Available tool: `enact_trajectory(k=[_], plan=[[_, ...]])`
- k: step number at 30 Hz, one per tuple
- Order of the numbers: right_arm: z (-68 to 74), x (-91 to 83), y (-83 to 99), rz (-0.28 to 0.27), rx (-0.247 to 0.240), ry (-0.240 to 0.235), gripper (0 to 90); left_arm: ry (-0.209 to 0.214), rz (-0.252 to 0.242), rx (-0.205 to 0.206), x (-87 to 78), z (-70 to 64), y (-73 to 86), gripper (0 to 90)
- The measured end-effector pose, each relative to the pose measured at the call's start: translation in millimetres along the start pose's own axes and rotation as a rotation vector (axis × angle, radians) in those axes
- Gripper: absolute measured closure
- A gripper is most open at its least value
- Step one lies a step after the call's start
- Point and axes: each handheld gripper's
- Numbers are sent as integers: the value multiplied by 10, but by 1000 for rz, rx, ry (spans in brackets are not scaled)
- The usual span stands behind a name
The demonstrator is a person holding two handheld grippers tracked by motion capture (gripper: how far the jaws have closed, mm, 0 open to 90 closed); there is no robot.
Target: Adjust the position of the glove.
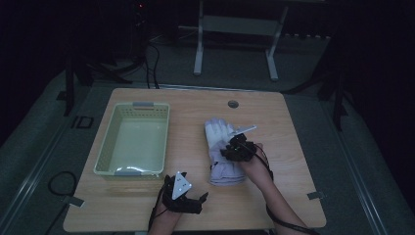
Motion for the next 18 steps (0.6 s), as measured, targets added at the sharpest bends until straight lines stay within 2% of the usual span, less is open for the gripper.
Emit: enact_trajectory(k=[1,3,5,8,14,16,17,18], plan=[[1,-7,1,-6,-5,-2,519,0,-1,-1,0,0,1,0],[-13,-33,-3,-10,6,-1,476,-1,-1,-1,-1,1,1,0],[-19,-69,-4,-24,11,-14,376,0,-2,-1,-2,1,1,0],[-39,-136,-5,-32,8,-34,285,0,-3,-3,-1,1,2,0],[-88,-310,12,-67,-9,-82,184,1,-2,-7,-3,5,2,0],[-98,-334,22,-78,-15,-90,177,0,-3,-7,-2,5,2,0],[-125,-365,42,-89,-41,-87,152,0,-2,-6,-2,5,2,0],[-125,-365,42,-89,-41,-87,152,0,-2,-6,-2,5,2,0]])
Point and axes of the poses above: each handheld gripper's, and its own axes: x roughly forward along the jaws, y roughly out of its underside, z roughly to its left, and after that the axes turned 13 degrees about x, right-handed
